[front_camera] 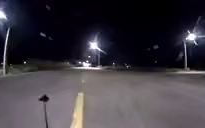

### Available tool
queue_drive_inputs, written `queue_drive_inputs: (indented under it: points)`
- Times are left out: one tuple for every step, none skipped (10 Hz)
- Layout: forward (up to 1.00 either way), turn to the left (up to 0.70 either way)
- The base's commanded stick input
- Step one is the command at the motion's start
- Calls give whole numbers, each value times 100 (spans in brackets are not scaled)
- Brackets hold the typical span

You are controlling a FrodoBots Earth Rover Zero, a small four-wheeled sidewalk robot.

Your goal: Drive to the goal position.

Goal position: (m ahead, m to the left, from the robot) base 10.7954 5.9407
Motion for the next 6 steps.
queue_drive_inputs:
  points:
    - [85,0]
    - [85,0]
    - [85,0]
    - [85,0]
    - [85,0]
    - [85,0]
